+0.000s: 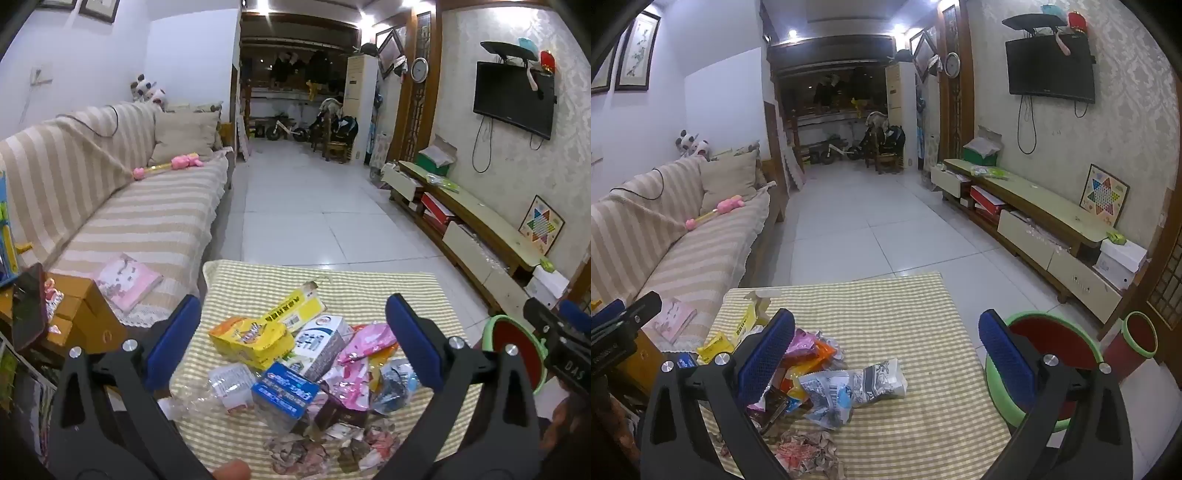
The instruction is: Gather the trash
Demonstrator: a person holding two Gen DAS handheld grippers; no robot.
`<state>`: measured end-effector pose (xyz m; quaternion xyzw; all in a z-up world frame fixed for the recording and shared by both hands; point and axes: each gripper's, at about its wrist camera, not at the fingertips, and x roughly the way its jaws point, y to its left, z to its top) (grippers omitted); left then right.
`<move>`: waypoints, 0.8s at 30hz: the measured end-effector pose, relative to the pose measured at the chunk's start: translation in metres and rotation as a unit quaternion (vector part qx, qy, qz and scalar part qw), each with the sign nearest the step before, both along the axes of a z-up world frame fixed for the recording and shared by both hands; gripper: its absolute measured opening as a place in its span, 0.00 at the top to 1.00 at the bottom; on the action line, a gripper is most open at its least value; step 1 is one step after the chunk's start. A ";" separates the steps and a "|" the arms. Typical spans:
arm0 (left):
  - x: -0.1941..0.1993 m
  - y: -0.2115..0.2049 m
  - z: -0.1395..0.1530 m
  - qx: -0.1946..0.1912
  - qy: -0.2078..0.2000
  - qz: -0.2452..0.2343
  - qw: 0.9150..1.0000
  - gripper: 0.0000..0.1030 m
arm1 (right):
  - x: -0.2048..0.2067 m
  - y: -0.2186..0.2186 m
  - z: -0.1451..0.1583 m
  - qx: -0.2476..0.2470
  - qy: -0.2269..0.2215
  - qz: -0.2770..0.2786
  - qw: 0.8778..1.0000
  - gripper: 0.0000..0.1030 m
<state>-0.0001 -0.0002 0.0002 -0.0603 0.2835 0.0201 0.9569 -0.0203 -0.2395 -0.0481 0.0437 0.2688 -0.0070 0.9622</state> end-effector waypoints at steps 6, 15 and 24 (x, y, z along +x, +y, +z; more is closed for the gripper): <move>-0.003 0.007 0.001 -0.002 -0.025 -0.014 1.000 0.05 | -0.002 0.000 0.001 0.004 -0.007 -0.001 1.000 0.07; 0.001 0.005 -0.006 -0.005 0.006 -0.027 1.000 0.05 | -0.002 0.003 0.003 -0.007 0.001 0.000 1.000 0.07; -0.001 -0.003 -0.005 0.004 0.004 -0.028 1.000 0.05 | 0.000 0.003 -0.007 -0.007 0.000 -0.002 1.000 0.07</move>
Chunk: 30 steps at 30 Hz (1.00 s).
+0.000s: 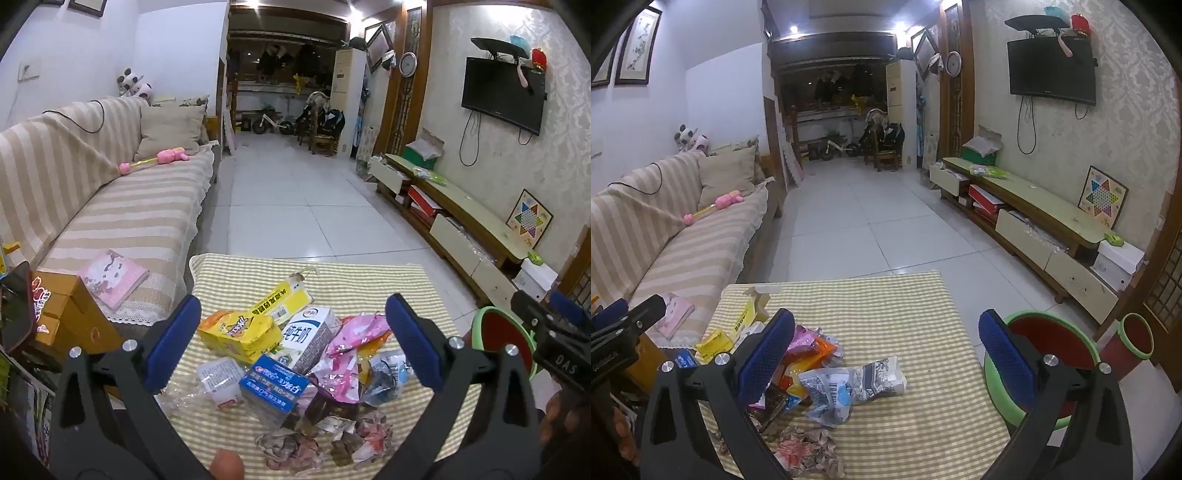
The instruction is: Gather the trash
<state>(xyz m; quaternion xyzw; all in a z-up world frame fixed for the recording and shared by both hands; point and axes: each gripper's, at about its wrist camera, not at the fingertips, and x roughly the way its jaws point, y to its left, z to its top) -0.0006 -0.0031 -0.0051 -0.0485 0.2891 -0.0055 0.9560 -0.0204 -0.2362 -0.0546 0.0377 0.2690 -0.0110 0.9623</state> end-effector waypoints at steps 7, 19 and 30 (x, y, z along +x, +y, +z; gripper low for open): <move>-0.001 -0.001 0.005 0.002 0.001 0.000 1.000 0.05 | -0.002 0.000 0.006 0.001 -0.002 -0.004 1.000 0.07; -0.002 -0.003 0.006 0.003 -0.001 -0.001 1.000 0.05 | -0.004 -0.003 0.009 0.002 -0.003 -0.004 1.000 0.07; -0.002 -0.003 0.005 0.003 -0.001 0.000 1.000 0.05 | -0.005 -0.003 0.011 0.003 -0.003 -0.005 1.000 0.07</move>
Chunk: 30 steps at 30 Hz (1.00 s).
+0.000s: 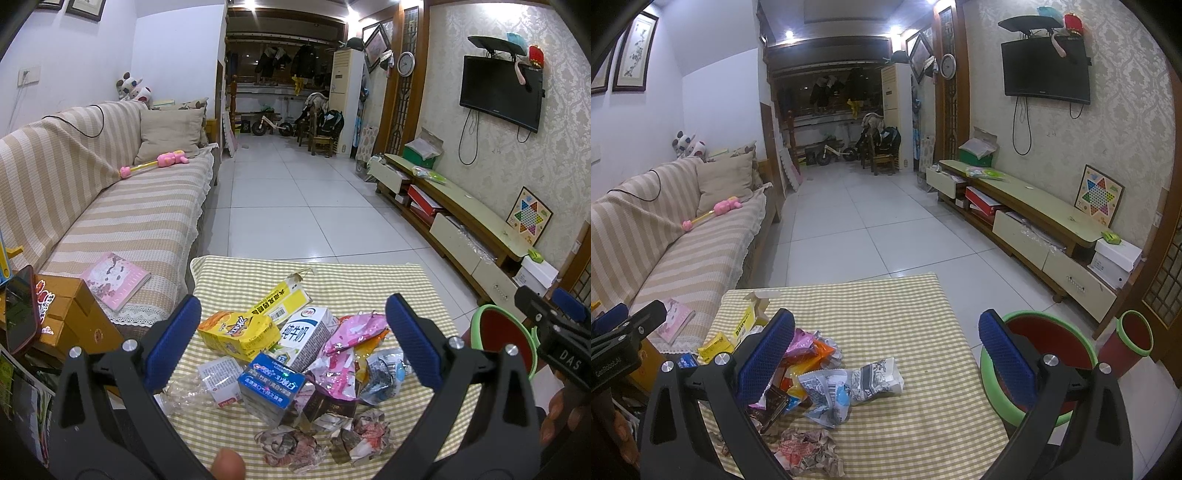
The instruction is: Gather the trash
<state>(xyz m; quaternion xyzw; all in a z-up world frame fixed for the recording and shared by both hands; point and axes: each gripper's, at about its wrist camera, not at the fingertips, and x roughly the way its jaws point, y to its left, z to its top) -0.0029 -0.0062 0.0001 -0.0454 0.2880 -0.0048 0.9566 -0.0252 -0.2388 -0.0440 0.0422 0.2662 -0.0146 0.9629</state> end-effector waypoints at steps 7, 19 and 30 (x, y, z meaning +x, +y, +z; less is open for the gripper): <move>0.000 -0.001 0.000 0.000 0.000 0.000 1.000 0.05 | 0.000 -0.001 0.000 0.000 0.000 0.000 1.000 0.07; -0.001 -0.001 -0.001 0.000 0.000 -0.001 1.000 0.05 | -0.004 -0.004 -0.002 0.002 0.003 -0.004 1.000 0.07; -0.001 -0.001 -0.001 0.000 0.000 -0.001 1.000 0.05 | -0.003 -0.004 -0.003 0.001 0.003 -0.003 1.000 0.07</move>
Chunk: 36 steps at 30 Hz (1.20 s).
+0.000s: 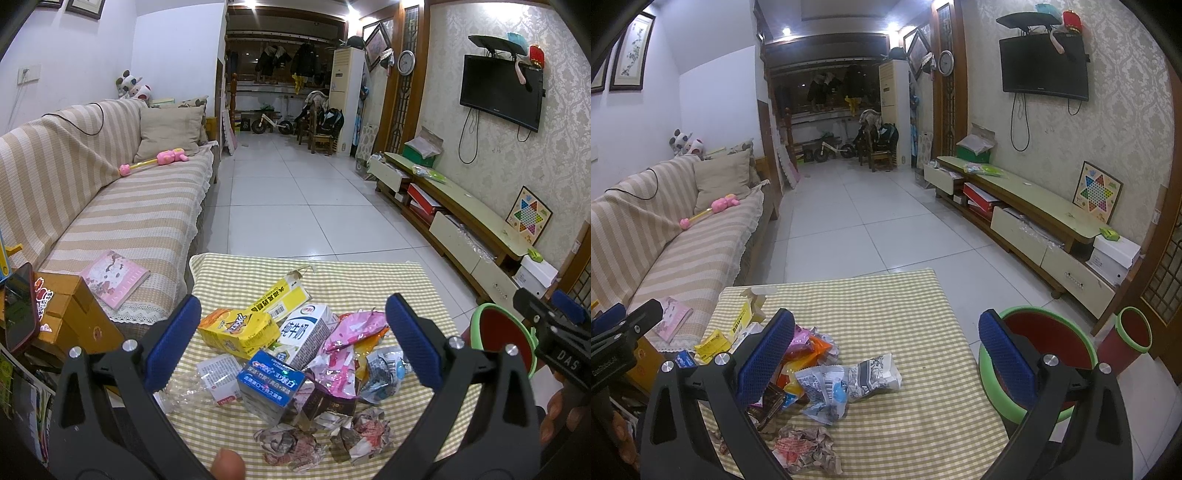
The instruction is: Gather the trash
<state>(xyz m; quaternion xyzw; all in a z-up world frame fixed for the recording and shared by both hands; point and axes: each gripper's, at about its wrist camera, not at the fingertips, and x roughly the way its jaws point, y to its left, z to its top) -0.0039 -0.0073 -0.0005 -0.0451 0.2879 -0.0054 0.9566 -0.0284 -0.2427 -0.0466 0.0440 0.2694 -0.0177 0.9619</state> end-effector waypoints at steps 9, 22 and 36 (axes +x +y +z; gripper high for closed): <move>-0.008 0.019 -0.003 0.005 -0.005 0.005 1.000 0.05 | 0.001 0.004 -0.020 0.006 0.020 0.015 1.000 0.07; -0.018 0.061 -0.062 0.010 0.084 -0.008 0.996 0.05 | 0.067 0.060 -0.095 0.201 0.180 0.141 0.952 0.13; 0.014 0.047 -0.102 -0.045 0.106 -0.101 0.988 0.05 | 0.136 0.081 -0.113 0.261 0.266 0.134 0.918 0.58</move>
